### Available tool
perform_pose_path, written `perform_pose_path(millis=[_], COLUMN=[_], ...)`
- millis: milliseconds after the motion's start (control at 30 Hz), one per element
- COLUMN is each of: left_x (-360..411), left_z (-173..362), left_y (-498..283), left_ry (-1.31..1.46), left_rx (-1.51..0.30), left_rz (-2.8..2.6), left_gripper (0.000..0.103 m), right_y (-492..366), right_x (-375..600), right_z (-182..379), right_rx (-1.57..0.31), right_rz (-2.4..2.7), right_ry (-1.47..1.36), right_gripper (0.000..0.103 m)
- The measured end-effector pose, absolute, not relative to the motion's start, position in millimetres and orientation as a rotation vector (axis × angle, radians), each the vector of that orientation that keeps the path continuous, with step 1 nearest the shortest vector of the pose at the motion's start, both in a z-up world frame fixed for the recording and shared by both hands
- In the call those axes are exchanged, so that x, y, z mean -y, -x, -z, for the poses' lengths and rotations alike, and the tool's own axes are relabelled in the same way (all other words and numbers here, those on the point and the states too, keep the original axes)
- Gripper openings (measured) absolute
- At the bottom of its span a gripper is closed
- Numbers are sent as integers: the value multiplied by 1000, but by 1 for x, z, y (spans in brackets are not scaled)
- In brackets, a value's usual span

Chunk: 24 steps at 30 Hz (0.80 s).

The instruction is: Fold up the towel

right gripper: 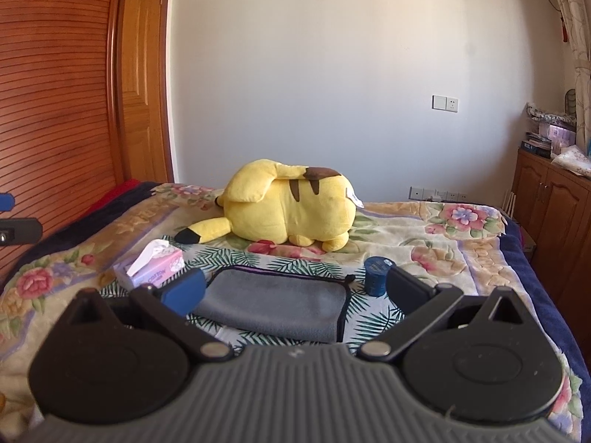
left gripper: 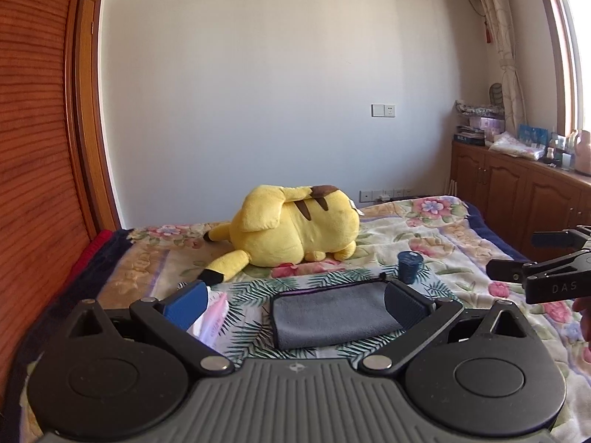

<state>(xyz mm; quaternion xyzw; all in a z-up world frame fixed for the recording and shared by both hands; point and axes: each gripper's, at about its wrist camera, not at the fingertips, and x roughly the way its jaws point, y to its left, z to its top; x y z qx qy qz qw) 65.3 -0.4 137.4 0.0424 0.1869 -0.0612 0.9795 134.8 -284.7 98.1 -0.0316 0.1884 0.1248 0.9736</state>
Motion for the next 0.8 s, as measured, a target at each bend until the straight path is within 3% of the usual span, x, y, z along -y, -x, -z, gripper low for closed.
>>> perform_pose_path(millis=[800], left_x=[2], left_z=[-69], left_y=[-29], left_ry=[-81], left_rx=[-423], left_rz=[136], left_gripper=[86], right_y=[-81], right_x=[291], right_z=[-45], right_rx=[-413], right_rz=[-243], right_ry=[29], right_gripper=[103])
